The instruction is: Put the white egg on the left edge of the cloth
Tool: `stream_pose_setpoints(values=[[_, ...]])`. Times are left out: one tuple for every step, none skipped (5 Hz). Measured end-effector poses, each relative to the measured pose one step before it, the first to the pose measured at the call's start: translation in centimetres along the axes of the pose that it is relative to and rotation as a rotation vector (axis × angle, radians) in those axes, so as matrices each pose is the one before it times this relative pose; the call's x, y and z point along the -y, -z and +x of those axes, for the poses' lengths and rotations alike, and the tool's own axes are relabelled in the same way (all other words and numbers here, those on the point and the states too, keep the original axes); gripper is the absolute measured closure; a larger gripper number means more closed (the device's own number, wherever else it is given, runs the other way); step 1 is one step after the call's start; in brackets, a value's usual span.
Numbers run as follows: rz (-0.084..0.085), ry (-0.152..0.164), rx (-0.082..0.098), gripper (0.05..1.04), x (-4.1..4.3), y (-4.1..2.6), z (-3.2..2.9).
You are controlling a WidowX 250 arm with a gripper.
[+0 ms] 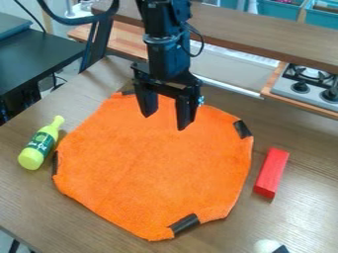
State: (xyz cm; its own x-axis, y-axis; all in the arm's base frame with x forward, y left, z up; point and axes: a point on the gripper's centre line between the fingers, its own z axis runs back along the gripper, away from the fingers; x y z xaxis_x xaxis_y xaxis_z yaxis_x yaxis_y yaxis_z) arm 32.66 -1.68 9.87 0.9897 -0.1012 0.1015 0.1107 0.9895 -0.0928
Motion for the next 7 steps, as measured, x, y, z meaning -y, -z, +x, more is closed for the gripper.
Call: stream_pose_setpoints(values=[[-0.0013,-0.0023,-0.0275,0.084,-0.097,0.905,-0.194],[-0.0016,-0.0007,-0.0013,0.084,0.025,0.0,-0.021],[0.0073,0.007,-0.0048,0.084,0.062,0.118,-0.023],[0.0885,0.1811,-0.0872,0.084,4.031,3.861,0.686],[0.0854,0.1736,-0.0011,0.084,5.186,1.304,1.02],[0.0623,0.1403,0.0261,0.084,4.256,0.64,1.371],[0.0273,0.0974,0.0287,0.084,3.018,-0.527,0.588]])
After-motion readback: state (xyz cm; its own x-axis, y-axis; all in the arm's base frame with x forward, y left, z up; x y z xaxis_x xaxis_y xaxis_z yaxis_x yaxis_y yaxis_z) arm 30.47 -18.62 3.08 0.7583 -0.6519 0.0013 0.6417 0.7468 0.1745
